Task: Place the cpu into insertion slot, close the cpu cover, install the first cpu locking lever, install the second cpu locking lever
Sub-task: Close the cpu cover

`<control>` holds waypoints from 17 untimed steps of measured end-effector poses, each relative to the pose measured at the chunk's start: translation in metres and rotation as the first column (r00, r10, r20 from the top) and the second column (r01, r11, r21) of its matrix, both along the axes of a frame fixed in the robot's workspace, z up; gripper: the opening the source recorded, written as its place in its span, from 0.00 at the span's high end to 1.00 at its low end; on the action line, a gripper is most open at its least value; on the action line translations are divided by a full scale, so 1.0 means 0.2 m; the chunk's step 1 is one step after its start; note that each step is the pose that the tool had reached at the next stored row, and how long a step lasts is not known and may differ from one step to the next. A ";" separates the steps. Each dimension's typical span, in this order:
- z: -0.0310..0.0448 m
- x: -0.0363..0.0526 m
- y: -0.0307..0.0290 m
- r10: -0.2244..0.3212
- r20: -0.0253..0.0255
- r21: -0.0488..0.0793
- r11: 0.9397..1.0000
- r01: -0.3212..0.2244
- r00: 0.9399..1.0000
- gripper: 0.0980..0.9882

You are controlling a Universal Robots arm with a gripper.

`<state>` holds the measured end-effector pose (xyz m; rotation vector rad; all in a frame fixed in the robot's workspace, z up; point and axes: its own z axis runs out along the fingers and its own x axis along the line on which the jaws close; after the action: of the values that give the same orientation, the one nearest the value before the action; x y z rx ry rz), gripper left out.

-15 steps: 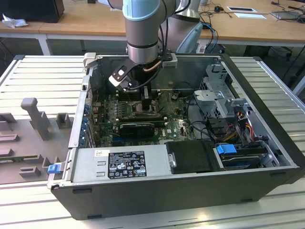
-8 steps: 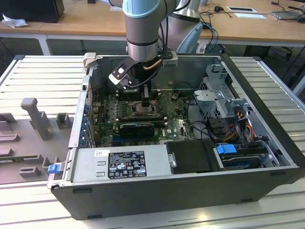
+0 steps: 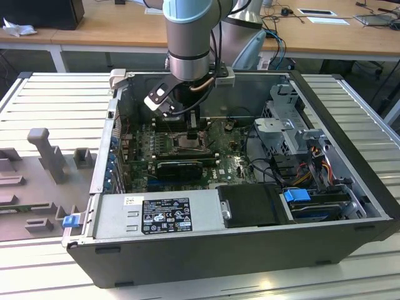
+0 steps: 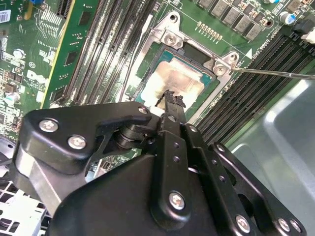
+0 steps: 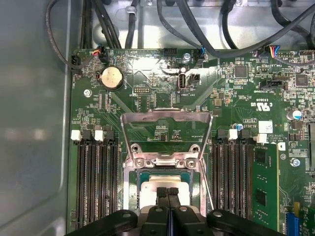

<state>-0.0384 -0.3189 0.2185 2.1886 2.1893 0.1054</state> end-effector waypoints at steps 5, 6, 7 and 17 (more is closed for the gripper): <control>0.003 0.000 0.000 0.000 0.000 0.000 1.000 0.000 1.000 0.99; 0.005 0.000 0.000 0.000 0.000 0.000 1.000 0.000 1.000 0.99; 0.006 0.000 0.000 0.000 0.000 0.000 1.000 0.000 1.000 0.99; 0.050 -0.002 0.002 0.000 0.000 0.000 1.000 0.000 1.000 0.99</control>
<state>-0.0388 -0.3184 0.2285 2.1887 2.1889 0.1052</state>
